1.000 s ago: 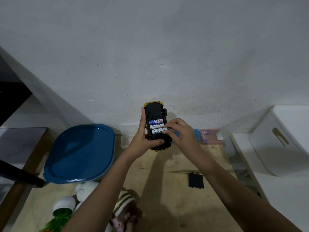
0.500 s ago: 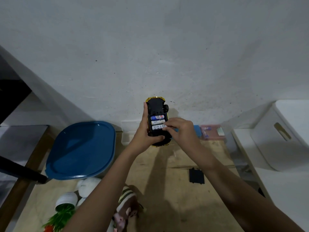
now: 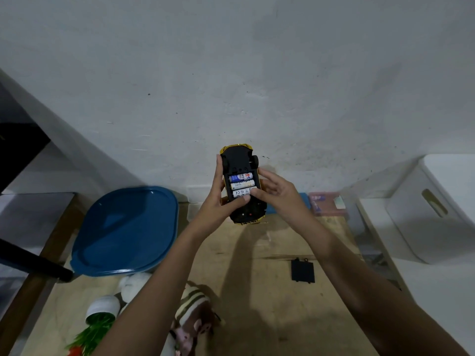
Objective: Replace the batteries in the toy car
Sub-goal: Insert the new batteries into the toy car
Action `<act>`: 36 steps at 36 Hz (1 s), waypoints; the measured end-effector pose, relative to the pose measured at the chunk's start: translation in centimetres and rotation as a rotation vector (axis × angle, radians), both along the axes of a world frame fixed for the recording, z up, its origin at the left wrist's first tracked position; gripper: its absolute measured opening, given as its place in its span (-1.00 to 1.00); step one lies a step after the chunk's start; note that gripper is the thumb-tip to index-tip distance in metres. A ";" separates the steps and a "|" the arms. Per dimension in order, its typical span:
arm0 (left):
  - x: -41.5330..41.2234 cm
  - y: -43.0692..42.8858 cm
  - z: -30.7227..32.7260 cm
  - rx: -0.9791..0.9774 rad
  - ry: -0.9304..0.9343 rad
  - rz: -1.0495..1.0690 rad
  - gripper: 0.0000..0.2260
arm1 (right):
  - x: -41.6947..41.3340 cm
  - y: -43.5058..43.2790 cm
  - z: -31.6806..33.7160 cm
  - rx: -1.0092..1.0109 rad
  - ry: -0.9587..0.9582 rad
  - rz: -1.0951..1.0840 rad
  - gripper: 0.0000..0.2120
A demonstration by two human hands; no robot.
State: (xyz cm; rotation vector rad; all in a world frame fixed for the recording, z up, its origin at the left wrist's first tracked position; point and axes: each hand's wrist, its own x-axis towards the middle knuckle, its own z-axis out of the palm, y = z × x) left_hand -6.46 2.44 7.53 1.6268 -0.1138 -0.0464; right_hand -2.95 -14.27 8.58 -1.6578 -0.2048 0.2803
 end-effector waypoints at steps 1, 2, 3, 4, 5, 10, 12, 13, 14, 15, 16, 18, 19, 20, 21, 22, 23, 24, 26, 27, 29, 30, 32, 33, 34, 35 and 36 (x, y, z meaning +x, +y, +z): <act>-0.1 -0.2 0.0 -0.014 0.006 0.012 -0.19 | 0.0 -0.1 0.0 0.005 0.009 -0.004 -0.45; -0.1 -0.4 0.0 -0.023 0.011 0.023 -0.22 | 0.0 -0.1 0.0 0.013 0.016 -0.013 -0.46; -0.2 -0.5 0.1 -0.032 0.016 0.032 -0.24 | 0.0 -0.2 0.0 0.018 0.016 -0.022 -0.47; -0.2 -0.6 0.1 -0.039 0.021 0.037 -0.25 | 0.0 -0.2 0.0 0.026 0.016 -0.030 -0.48; -0.3 -0.7 0.2 -0.049 0.023 0.034 -0.26 | 0.0 -0.3 0.0 0.038 0.018 -0.037 -0.49; -0.3 -0.7 0.3 -0.095 0.033 -0.016 -0.27 | -0.2 -0.5 0.0 0.090 0.071 -0.065 -0.49; -0.3 -0.6 0.2 -0.101 0.047 -0.034 -0.27 | -0.2 -0.5 0.0 0.093 0.083 -0.065 -0.50; -0.3 -0.6 0.2 -0.104 0.054 -0.041 -0.27 | -0.3 -0.5 0.0 0.094 0.087 -0.063 -0.50; -0.3 -0.6 0.2 -0.107 0.060 -0.044 -0.27 | -0.3 -0.6 0.0 0.096 0.089 -0.062 -0.50; -0.3 -0.6 0.2 -0.110 0.065 -0.046 -0.27 | -0.3 -0.6 0.0 0.096 0.088 -0.061 -0.51; -0.3 -0.7 0.2 -0.111 0.068 -0.046 -0.27 | -0.3 -0.6 -0.1 0.096 0.087 -0.060 -0.51; -0.3 -0.6 0.2 -0.113 0.071 -0.048 -0.27 | -0.2 -0.6 0.0 0.093 0.085 -0.058 -0.51; -0.3 -0.6 0.2 -0.114 0.073 -0.050 -0.27 | -0.2 -0.6 0.0 0.090 0.083 -0.056 -0.51; -0.3 -0.5 0.2 -0.113 0.077 -0.051 -0.27 | -0.2 -0.5 0.0 0.087 0.081 -0.052 -0.51; -0.3 -0.5 0.1 -0.115 0.081 -0.050 -0.27 | -0.2 -0.5 0.1 0.082 0.075 -0.049 -0.52; -0.3 -0.5 0.1 -0.115 0.083 -0.048 -0.27 | -0.2 -0.4 0.1 0.079 0.067 -0.046 -0.52; -0.3 -0.5 0.1 -0.116 0.083 -0.045 -0.27 | -0.2 -0.3 0.1 0.074 0.055 -0.045 -0.52; -0.3 -0.5 0.1 -0.117 0.082 -0.040 -0.26 | -0.3 -0.2 0.1 0.067 0.041 -0.043 -0.52; -0.2 -0.5 0.1 -0.124 0.079 -0.033 -0.26 | -0.5 0.2 0.0 0.049 0.011 -0.040 -0.52; -0.2 -0.5 0.0 -0.125 0.079 -0.032 -0.26 | -0.6 0.3 -0.1 0.042 0.000 -0.041 -0.52; -0.1 -0.5 0.0 -0.124 0.082 -0.035 -0.25 | -0.8 0.5 -0.2 0.034 -0.013 -0.046 -0.53; -0.1 -0.5 0.0 -0.124 0.085 -0.036 -0.25 | -0.9 0.5 -0.2 0.035 -0.018 -0.047 -0.54; -0.1 -0.6 0.0 -0.121 0.091 -0.035 -0.25 | -1.0 0.6 -0.2 0.038 -0.017 -0.047 -0.55; -0.1 -0.6 0.0 -0.118 0.096 -0.033 -0.25 | -1.0 0.6 -0.2 0.042 -0.014 -0.050 -0.55; -0.1 -0.6 0.0 -0.112 0.098 -0.032 -0.25 | -1.1 0.6 -0.2 0.047 -0.010 -0.055 -0.55; -0.1 -0.6 0.0 -0.101 0.097 -0.034 -0.26 | -1.1 0.6 -0.2 0.056 -0.008 -0.064 -0.55; -0.1 -0.6 0.0 -0.087 0.095 -0.040 -0.27 | -1.1 0.5 -0.3 0.072 -0.002 -0.074 -0.55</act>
